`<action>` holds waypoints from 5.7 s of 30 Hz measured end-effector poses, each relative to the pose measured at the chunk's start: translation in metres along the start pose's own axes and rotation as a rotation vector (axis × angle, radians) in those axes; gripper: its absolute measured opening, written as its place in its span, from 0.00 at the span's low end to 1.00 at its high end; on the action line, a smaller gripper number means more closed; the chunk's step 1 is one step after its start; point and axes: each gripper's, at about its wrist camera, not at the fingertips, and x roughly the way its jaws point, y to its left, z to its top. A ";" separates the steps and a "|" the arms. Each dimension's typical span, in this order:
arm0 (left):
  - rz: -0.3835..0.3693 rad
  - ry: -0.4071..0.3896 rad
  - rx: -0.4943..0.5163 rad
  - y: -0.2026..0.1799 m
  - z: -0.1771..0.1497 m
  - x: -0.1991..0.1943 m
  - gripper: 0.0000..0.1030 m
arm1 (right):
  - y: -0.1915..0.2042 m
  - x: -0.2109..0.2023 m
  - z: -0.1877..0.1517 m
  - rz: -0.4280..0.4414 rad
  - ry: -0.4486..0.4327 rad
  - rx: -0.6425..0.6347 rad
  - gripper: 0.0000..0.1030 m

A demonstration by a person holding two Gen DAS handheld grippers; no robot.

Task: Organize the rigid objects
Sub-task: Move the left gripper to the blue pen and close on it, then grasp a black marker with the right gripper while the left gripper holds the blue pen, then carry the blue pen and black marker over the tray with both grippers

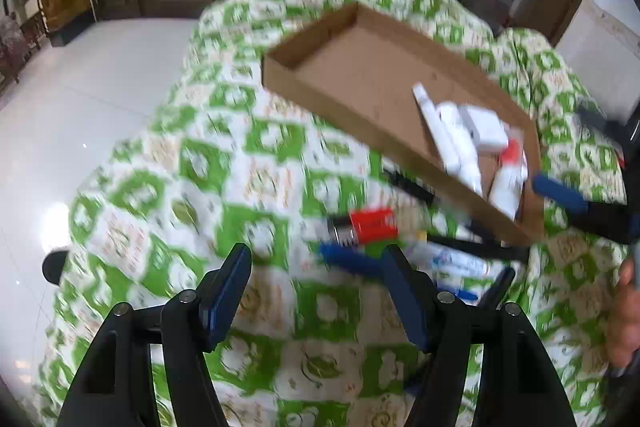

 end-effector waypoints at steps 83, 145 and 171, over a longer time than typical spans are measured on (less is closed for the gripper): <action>0.012 0.141 -0.019 -0.003 -0.021 0.021 0.09 | 0.043 0.095 -0.096 -0.413 0.342 -0.336 0.17; -0.031 0.001 -0.009 -0.020 0.010 -0.029 0.09 | 0.014 -0.047 -0.015 -0.406 -0.075 -0.232 0.14; -0.033 0.024 0.035 -0.061 0.111 0.015 0.09 | 0.000 -0.011 0.047 -0.392 -0.043 -0.202 0.14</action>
